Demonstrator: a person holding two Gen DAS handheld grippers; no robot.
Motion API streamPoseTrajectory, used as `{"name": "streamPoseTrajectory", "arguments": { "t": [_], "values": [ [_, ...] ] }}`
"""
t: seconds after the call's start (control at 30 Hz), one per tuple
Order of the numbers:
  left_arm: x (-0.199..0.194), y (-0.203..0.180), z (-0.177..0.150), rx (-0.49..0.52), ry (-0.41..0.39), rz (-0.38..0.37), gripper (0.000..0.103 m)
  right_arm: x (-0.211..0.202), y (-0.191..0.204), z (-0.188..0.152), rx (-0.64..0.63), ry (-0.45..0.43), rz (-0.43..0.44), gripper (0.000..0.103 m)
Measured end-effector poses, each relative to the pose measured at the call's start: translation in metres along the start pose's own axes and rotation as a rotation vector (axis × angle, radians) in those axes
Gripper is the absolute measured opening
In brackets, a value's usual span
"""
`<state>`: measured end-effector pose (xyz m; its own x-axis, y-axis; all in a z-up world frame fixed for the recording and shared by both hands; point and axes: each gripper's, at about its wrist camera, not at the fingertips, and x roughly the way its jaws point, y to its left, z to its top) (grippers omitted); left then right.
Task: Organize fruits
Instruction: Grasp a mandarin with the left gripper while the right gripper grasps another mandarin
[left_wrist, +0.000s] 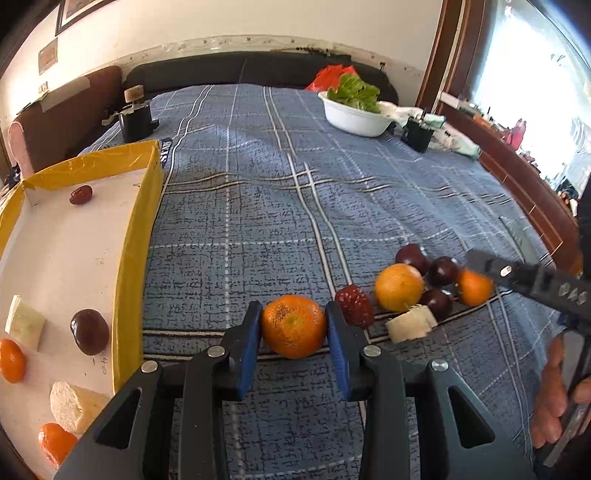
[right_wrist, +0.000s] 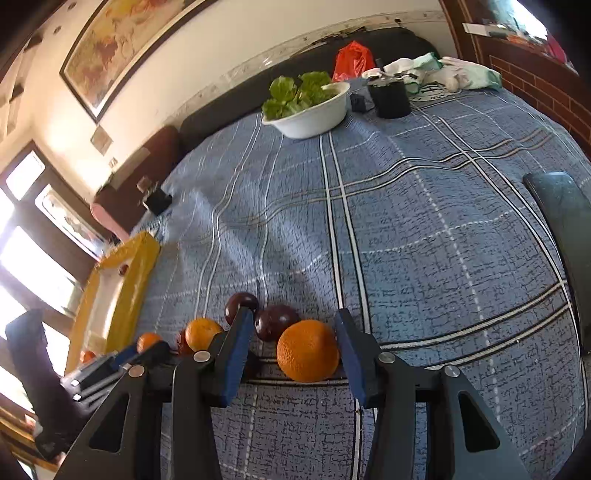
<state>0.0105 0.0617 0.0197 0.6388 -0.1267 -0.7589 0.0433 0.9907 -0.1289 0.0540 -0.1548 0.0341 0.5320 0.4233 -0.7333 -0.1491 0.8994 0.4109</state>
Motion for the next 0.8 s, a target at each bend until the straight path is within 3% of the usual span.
{"name": "streamPoseTrajectory", "arguments": {
  "t": [0.43,0.57,0.8],
  "values": [
    [-0.005,-0.001,0.002,0.009,-0.039,-0.024,0.033,0.008,0.015,-0.012,-0.132,0.045,-0.103,0.045],
    [-0.005,-0.001,0.002,0.011,-0.045,-0.022,0.033,0.005,0.014,-0.012,-0.124,0.037,-0.11,0.039],
    [-0.007,-0.002,0.003,0.017,-0.056,-0.014,0.033,-0.008,0.015,-0.009,-0.109,-0.022,-0.083,0.039]
  ]
}}
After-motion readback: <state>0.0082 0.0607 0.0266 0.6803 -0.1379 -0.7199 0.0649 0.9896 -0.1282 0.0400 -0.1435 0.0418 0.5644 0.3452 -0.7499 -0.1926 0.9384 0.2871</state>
